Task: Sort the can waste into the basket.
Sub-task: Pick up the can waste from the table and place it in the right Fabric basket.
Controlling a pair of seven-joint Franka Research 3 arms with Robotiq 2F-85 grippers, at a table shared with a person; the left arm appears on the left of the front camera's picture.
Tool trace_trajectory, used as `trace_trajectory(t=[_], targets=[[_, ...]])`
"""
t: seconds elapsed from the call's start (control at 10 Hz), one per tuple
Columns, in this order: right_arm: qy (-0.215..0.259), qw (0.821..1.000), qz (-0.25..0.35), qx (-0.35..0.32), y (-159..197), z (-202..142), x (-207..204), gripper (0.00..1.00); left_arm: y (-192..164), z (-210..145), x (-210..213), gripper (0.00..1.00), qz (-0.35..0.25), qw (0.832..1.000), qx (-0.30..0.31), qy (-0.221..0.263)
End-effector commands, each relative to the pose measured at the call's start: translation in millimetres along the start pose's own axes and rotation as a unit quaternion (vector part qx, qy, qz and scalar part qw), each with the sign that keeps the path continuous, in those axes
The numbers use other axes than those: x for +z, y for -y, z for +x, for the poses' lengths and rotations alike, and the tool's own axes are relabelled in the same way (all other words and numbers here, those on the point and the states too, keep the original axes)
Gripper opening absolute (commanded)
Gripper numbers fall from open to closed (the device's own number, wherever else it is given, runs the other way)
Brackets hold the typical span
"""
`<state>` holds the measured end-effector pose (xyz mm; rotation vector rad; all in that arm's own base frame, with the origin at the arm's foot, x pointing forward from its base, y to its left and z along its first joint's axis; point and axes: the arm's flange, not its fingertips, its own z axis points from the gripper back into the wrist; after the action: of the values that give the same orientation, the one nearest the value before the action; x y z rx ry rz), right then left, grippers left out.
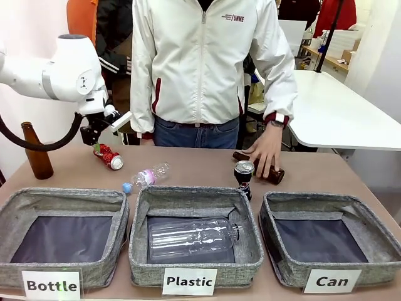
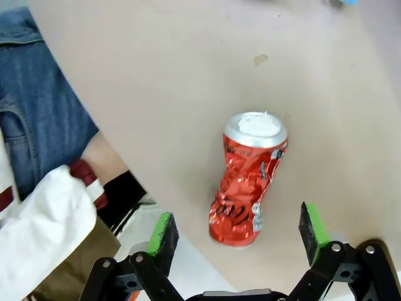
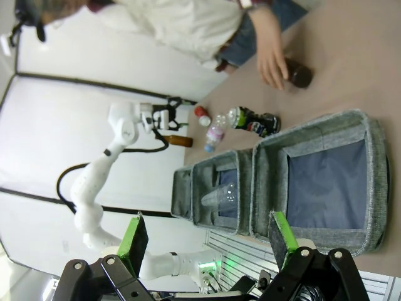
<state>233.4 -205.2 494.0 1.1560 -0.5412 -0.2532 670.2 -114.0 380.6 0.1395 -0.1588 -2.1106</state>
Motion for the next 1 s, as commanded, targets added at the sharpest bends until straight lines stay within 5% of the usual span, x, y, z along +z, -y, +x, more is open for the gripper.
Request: trace_trajectory(t=[0.0, 0.7, 0.8, 0.9], targets=[[0.006, 1.0, 0.013, 0.012, -1.1, 2.1, 1.0, 1.0, -9.9, -12.1, -21.5, 1.0, -0.043, 0.998, -0.04, 0.02], [0.006, 1.0, 0.013, 0.012, -1.1, 2.1, 1.0, 1.0, -30.6, -26.5, -71.9, 1.0, -0.104, 0.993, -0.05, 0.029], [0.006, 1.0, 0.013, 0.012, -1.1, 2.1, 1.0, 1.0, -31.7, -26.2, -72.1, 0.42, -0.107, 0.992, -0.06, 0.025], [0.006, 1.0, 0.013, 0.012, -1.1, 2.1, 1.0, 1.0, -32.0, -25.7, -72.0, 0.42, -0.105, 0.992, -0.063, 0.018]])
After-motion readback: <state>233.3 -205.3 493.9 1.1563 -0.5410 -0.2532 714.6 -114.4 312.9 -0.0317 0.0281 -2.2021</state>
